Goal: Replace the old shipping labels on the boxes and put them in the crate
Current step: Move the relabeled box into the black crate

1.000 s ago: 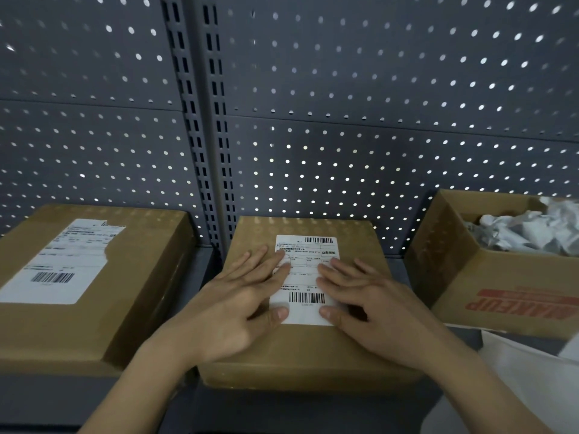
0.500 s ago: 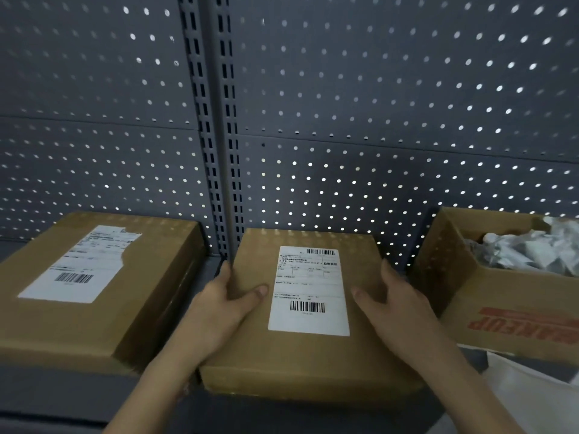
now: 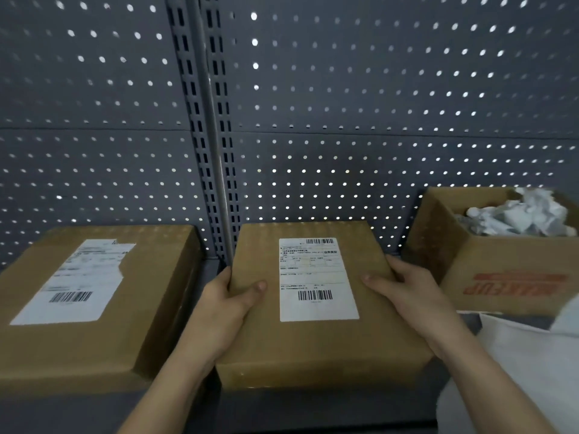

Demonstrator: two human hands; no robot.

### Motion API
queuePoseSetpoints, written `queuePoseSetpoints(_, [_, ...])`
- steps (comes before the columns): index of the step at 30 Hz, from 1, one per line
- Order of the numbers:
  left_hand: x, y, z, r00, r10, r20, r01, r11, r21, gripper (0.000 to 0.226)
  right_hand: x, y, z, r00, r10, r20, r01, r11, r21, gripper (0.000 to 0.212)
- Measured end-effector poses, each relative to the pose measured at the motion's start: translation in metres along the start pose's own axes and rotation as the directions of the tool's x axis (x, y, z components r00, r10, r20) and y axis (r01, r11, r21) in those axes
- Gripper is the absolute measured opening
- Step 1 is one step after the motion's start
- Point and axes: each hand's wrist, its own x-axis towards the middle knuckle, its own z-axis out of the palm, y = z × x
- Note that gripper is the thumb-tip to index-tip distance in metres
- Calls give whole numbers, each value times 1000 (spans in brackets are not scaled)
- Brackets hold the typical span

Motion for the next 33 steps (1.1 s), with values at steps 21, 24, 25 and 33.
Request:
queuePoseSetpoints(21, [-48, 33, -37, 918, 289, 271, -306, 952, 22, 27, -146, -34, 19, 892, -155, -425, 187, 982, 34, 25])
queuePoseSetpoints(24, [-64, 37, -20, 896, 314, 315, -336, 942, 15, 30, -174, -33, 2, 860, -160, -484, 196, 980, 24, 27])
queuePoseSetpoints(25, [-70, 39, -11, 887, 319, 333, -343, 939, 16, 32, -185, -32, -5, 848, -148, -509, 186, 982, 24, 26])
queuePoseSetpoints(33, [-130, 44, 84, 785, 314, 533, -367, 930, -8, 21, -274, -4, -77, 716, -55, -696, 115, 993, 40, 25])
